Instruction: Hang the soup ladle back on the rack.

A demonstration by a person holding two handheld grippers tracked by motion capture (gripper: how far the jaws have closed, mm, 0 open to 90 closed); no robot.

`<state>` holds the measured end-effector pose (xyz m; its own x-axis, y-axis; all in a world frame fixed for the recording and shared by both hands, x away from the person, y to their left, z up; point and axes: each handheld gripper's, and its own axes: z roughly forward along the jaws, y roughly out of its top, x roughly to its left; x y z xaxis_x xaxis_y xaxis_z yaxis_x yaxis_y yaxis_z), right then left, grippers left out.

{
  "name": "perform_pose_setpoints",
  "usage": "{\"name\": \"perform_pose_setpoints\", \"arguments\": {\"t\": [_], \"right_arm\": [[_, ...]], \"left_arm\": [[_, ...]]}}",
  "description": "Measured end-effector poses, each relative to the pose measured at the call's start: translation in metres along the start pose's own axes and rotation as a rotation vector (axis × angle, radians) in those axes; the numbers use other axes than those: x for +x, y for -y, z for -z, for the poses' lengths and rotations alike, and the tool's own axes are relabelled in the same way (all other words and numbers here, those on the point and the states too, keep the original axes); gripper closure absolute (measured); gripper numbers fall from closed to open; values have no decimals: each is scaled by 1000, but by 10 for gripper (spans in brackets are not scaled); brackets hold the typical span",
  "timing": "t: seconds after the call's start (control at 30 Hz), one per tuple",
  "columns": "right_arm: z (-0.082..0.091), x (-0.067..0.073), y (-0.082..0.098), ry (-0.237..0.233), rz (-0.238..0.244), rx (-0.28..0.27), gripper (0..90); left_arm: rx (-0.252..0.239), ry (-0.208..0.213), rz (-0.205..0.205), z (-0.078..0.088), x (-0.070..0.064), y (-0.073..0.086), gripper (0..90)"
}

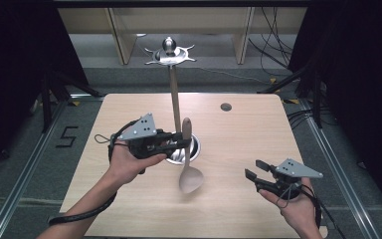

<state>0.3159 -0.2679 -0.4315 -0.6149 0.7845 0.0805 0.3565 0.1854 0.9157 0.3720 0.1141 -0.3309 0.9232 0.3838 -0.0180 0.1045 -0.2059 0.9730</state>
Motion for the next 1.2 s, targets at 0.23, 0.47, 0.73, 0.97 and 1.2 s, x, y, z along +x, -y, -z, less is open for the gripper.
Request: {"name": "perform_pose_setpoints", "arguments": {"t": [0.23, 0.47, 0.73, 0.97, 1.2], "right_arm": [[3, -4, 5, 58, -64, 18, 463], [2, -8, 8, 75, -62, 21, 463], [1, -10, 10, 89, -38, 17, 465], [-1, -8, 11, 63, -67, 19, 465], [-1, -9, 11, 76, -44, 10, 465]], "left_arm": [[5, 9, 1, 6, 11, -4, 741], [3, 20, 6, 7, 17, -9, 741], [-7, 31, 1, 9, 26, -27, 741], [-15, 69, 4, 11, 37, -41, 741], [-2, 85, 6, 12, 46, -49, 741]]}}
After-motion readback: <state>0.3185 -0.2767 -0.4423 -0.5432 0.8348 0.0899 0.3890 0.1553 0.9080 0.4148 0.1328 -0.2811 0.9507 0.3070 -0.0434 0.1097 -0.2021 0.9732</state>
